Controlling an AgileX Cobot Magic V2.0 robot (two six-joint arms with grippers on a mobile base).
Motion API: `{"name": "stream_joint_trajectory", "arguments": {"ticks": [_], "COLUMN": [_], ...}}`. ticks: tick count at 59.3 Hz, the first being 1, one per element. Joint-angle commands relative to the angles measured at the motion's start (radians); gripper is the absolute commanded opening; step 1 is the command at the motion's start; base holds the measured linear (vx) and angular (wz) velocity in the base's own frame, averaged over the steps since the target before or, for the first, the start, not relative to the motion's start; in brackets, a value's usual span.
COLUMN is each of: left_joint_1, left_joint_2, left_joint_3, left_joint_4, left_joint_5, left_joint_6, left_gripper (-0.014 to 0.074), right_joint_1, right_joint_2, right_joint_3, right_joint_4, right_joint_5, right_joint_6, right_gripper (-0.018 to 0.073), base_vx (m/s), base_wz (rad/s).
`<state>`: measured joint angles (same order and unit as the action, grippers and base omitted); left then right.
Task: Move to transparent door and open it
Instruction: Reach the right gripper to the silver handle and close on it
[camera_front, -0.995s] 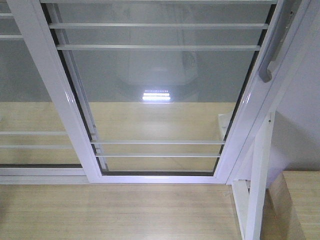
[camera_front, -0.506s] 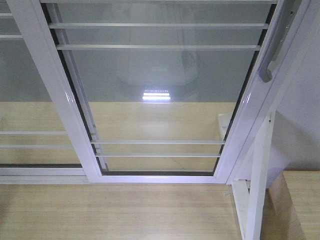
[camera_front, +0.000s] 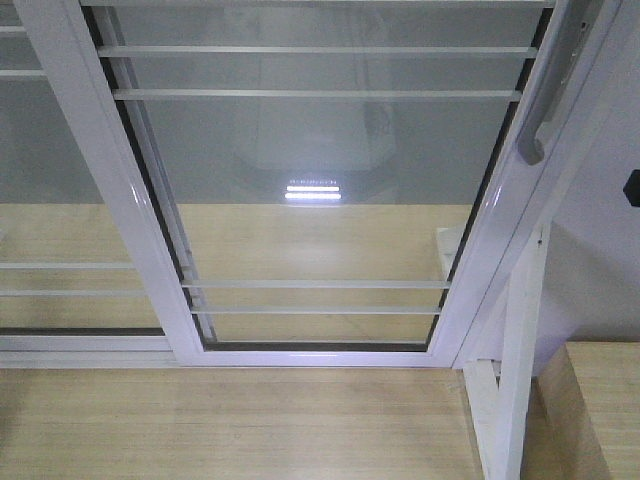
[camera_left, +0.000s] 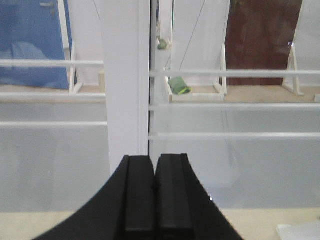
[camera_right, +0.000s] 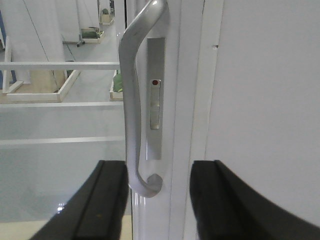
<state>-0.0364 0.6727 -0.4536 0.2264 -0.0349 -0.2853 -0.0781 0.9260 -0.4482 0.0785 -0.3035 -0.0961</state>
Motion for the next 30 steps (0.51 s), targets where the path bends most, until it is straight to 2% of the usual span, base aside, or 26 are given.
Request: {"name": "stream_joint_trajectory", "arguments": {"ticks": [1,7,16,21,30], "left_joint_1": [-0.005,-0.005,-0.005,-0.005,-0.005], "left_joint_2": [0.044,0.075,0.116,0.132,0.141], "left_joint_3": [-0.035,-0.035,-0.035,-0.035,-0.035], "left_joint_4": [-0.008,-0.008,-0.008,-0.008,-0.008], "left_joint_5": [-0.137,-0.181,-0.213,-0.218,-0.220], "left_joint_6": [-0.009,-0.009,-0.009,-0.009,-0.009], "left_gripper": [0.0197,0.0304,0.0428,0.0450,0.0452], "right_joint_1": [0.001,0.001,0.001,0.001,0.001], "right_joint_2": [0.040,0.106,0.199,0.258,0.387], "right_joint_3": [-0.031,-0.035,-0.035,-0.037,-0.094], "right_joint_4": [-0.006,-0.043,-0.212,-0.274,-0.259], "right_joint_5": [-0.173,-0.223,-0.319,-0.411,-0.459], "right_joint_6": [0.014,0.045,0.123,0.190,0.185], "right_gripper": [0.0495,0.0512,0.0510,0.0510,0.0510], "base_vx": [0.00,0.00,0.00,0.00,0.00], "base_wz": [0.00,0.00,0.00,0.00,0.00]}}
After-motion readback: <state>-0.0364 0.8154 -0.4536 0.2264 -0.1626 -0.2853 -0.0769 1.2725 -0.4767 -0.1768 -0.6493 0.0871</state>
